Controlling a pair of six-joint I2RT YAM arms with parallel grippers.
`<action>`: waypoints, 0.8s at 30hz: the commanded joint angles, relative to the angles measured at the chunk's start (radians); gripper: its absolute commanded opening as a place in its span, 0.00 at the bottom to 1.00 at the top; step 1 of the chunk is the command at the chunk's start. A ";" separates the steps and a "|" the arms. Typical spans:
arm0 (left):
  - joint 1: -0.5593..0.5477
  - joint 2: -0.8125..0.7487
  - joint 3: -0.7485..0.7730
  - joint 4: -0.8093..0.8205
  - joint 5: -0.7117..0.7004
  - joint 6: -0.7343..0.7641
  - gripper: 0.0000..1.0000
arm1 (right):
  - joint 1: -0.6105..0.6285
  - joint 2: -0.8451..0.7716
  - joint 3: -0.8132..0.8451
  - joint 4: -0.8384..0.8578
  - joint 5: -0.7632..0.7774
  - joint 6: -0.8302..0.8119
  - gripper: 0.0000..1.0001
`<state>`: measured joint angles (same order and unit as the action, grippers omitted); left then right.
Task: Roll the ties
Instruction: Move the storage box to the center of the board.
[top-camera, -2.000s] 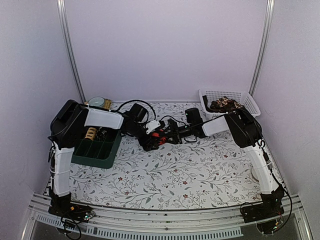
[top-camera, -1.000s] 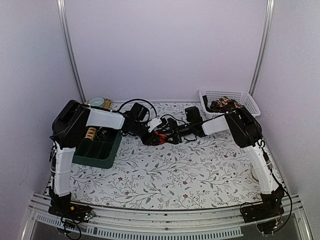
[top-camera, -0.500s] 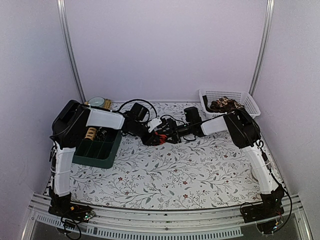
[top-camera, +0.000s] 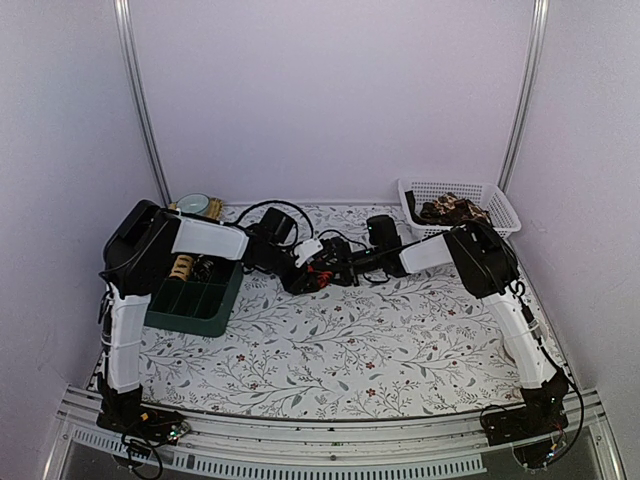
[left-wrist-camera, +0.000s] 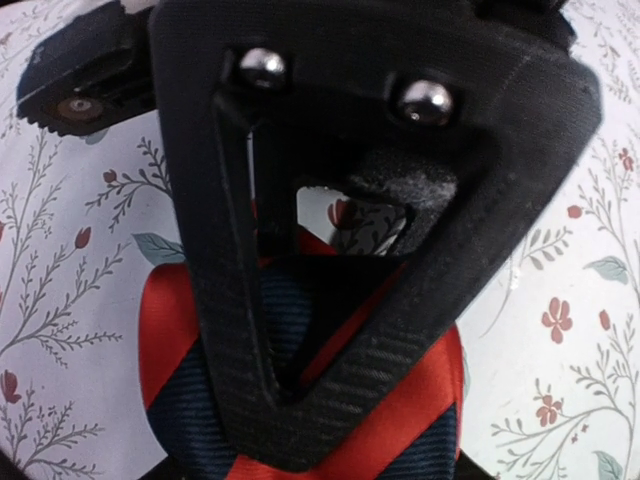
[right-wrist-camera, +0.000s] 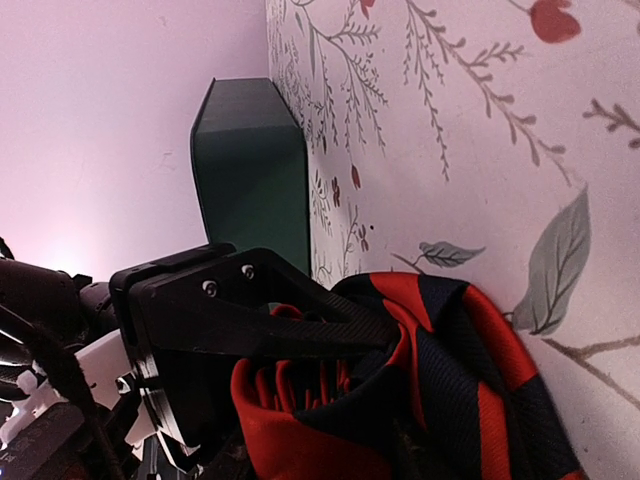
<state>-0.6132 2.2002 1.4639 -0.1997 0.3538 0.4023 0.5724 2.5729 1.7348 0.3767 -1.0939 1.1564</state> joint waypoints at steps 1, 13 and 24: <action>-0.029 -0.030 -0.036 -0.018 0.065 0.000 0.57 | 0.051 0.093 -0.044 0.009 0.035 0.021 0.31; -0.019 -0.275 -0.160 0.020 0.115 -0.295 1.00 | 0.049 0.072 -0.075 0.008 0.088 0.003 0.31; 0.056 -0.472 -0.194 -0.150 -0.263 -0.568 1.00 | 0.021 0.024 -0.181 0.240 0.067 0.114 0.31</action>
<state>-0.6006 1.7798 1.3003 -0.2405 0.2752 -0.0566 0.6067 2.5717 1.6356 0.6312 -1.0496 1.2209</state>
